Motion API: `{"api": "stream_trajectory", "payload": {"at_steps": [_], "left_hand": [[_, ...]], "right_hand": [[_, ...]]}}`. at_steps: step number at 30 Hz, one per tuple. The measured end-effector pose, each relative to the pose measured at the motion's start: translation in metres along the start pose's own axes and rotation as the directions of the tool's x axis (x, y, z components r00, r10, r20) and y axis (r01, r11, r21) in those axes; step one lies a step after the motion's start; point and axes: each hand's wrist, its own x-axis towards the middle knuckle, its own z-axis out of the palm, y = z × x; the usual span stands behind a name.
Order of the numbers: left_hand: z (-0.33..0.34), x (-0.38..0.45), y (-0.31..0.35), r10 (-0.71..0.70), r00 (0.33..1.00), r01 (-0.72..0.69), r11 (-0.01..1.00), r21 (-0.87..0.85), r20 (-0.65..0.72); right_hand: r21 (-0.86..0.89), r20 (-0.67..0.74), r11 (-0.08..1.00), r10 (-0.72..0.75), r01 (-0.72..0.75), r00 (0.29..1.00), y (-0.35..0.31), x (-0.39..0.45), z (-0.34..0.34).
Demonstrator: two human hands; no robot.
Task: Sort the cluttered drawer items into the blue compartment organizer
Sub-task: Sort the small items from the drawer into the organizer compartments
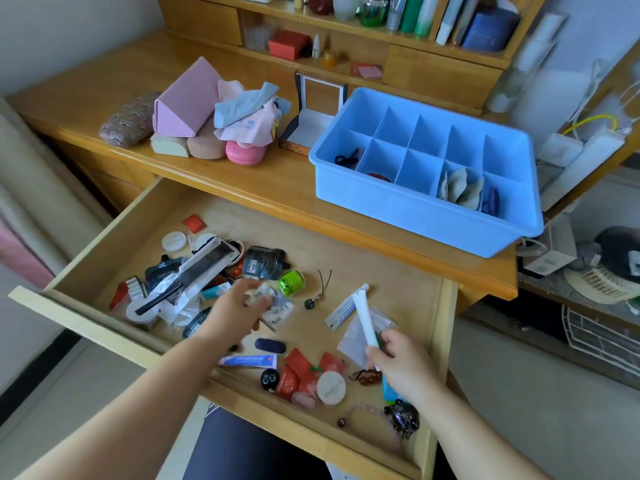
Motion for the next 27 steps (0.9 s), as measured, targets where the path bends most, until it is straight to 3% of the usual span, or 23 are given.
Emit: {"api": "stream_trajectory", "payload": {"at_steps": [3, 6, 8, 9, 11, 12, 13, 15, 17, 19, 23, 27], "left_hand": [[-0.013, 0.007, -0.008, -0.033, 0.996, 0.026, 0.996, -0.08, -0.08], [-0.011, 0.007, -0.012, -0.05, 0.996, 0.059, 0.99, -0.131, 0.071], [-0.003, 0.002, -0.013, -0.006, 0.981, 0.014, 0.999, -0.039, 0.192], [0.001, 0.0, -0.013, 0.042, 0.978, -0.062, 0.994, 0.088, 0.205], [0.01, -0.006, -0.01, 0.175, 0.977, -0.208, 0.911, 0.356, 0.124], [0.015, -0.01, -0.007, 0.247, 0.965, -0.26, 0.871, 0.416, 0.085], [0.021, -0.015, -0.002, 0.309, 0.948, -0.312, 0.848, 0.429, 0.078], [0.036, -0.025, 0.006, 0.409, 0.903, -0.427, 0.81, 0.403, 0.135], [0.053, -0.033, 0.014, 0.447, 0.872, -0.49, 0.782, 0.386, 0.201], [0.065, -0.036, 0.019, 0.441, 0.867, -0.498, 0.794, 0.35, 0.232], [0.071, -0.036, 0.02, 0.406, 0.884, -0.466, 0.809, 0.359, 0.233], [0.077, -0.041, 0.02, 0.376, 0.846, -0.512, 0.77, 0.381, 0.379]], "right_hand": [[-0.025, -0.067, 0.999, -0.038, 0.037, 0.997, 0.006, 0.005, -0.001], [-0.083, -0.069, 0.995, -0.065, 0.06, 0.995, -0.001, 0.008, -0.007], [-0.193, -0.096, 0.974, -0.136, 0.116, 0.986, -0.004, 0.008, -0.015], [-0.313, -0.116, 0.934, -0.22, 0.175, 0.969, -0.006, 0.006, -0.02], [-0.555, -0.084, 0.782, -0.392, 0.284, 0.916, -0.011, -0.002, -0.03], [-0.639, -0.008, 0.706, -0.405, 0.307, 0.914, -0.012, -0.007, -0.034], [-0.719, 0.102, 0.619, -0.354, 0.315, 0.93, -0.011, -0.012, -0.035], [-0.876, 0.309, 0.339, -0.148, 0.342, 0.939, -0.005, -0.023, -0.029], [-0.903, 0.403, 0.138, -0.05, 0.406, 0.914, 0.001, -0.033, -0.016], [-0.876, 0.42, 0.23, -0.067, 0.423, 0.905, 0.006, -0.035, -0.002], [-0.682, 0.227, 0.683, -0.139, 0.26, 0.964, -0.001, -0.021, -0.009], [-0.549, -0.061, 0.809, -0.29, 0.211, 0.955, -0.002, 0.001, -0.034]]}}
